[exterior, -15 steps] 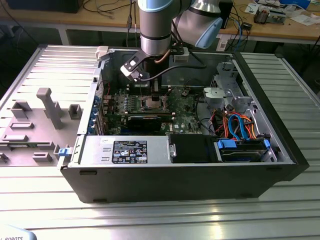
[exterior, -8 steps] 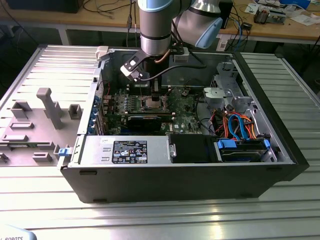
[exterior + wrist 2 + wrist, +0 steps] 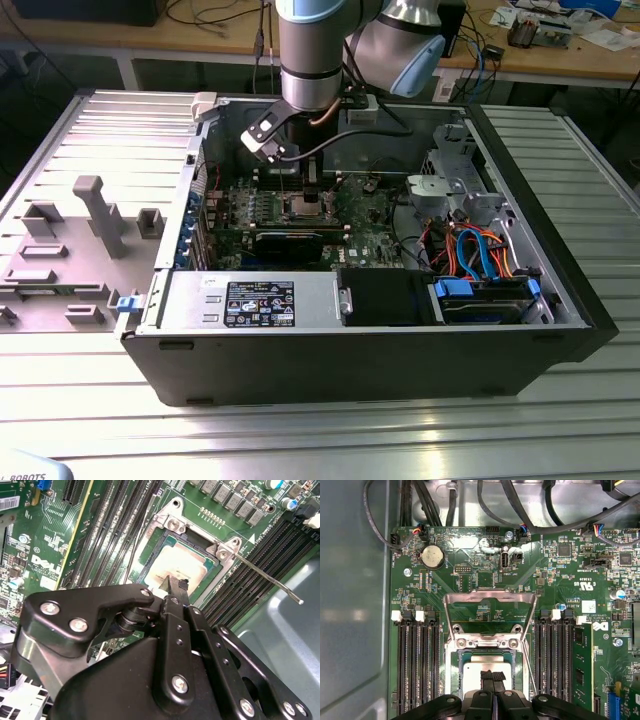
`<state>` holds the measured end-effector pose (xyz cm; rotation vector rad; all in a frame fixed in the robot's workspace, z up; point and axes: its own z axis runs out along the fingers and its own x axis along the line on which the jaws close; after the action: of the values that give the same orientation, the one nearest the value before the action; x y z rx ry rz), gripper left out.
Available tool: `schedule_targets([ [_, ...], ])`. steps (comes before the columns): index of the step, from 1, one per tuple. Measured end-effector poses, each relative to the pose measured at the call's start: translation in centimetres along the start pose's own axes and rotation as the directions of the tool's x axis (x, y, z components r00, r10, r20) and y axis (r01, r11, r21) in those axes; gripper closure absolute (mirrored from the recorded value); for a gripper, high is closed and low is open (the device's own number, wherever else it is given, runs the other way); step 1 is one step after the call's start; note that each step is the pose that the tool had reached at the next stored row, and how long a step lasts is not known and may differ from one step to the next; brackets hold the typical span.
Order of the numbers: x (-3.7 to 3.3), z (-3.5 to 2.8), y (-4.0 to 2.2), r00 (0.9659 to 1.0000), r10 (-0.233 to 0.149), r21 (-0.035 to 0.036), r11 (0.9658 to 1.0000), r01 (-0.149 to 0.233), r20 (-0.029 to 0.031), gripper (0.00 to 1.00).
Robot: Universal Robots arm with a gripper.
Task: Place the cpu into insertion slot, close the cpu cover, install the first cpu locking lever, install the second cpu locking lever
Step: 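Close the cpu cover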
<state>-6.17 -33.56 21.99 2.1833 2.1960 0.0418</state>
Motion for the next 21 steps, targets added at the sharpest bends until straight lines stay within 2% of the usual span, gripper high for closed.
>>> schedule_targets([
  [21, 0.0, -0.04, 0.0, 0.9999, -0.001, 0.0001, 1.0, 0.001, 0.013, 0.89],
])
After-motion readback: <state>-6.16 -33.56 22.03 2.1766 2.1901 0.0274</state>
